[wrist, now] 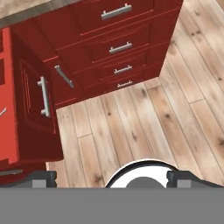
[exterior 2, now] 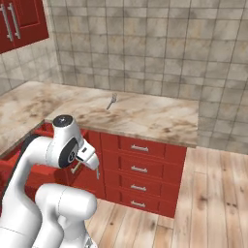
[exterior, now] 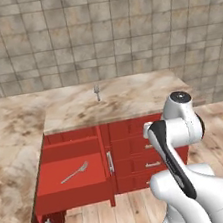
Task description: Organize the utensils by type. Pick up the wooden spoons from the counter and place them in the open cabinet. Then pick up the metallic utensils from the counter and place them in the open drawer.
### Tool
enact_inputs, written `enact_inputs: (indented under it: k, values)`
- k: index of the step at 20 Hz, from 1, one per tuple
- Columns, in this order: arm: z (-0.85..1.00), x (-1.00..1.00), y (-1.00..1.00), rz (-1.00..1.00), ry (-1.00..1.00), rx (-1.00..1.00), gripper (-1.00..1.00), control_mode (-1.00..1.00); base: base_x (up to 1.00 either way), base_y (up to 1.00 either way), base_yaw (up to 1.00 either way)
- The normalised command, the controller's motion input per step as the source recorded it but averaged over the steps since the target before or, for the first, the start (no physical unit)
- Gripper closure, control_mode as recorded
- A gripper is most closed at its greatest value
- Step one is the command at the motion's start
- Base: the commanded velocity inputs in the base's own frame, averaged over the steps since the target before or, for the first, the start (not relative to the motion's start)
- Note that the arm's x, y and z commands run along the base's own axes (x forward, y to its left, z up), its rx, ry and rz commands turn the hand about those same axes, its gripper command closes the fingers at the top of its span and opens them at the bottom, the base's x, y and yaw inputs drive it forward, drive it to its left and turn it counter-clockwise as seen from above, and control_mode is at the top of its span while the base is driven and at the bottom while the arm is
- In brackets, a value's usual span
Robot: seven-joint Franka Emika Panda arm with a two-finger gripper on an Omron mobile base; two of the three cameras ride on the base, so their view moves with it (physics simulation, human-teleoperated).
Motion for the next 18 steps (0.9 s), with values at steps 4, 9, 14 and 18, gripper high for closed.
enact_inputs:
  k: [4, 9, 14, 18]
  values:
    - [0.0, 0.0, 0.0, 0.0, 0.0, 0.0, -1.0, 1.0, 0.33, -0.58, 0.0]
    - [0.0, 0.0, 0.0, 0.0, 0.0, 0.0, -1.0, 1.0, 0.73, -0.1, 0.08]
    - [0.0, 0.0, 0.0, 0.0, 0.0, 0.0, -1.0, 1.0, 0.72, -0.25, 0.23]
    - [0.0, 0.0, 0.0, 0.0, 0.0, 0.0, -1.0, 1.0, 0.66, -0.39, 0.25]
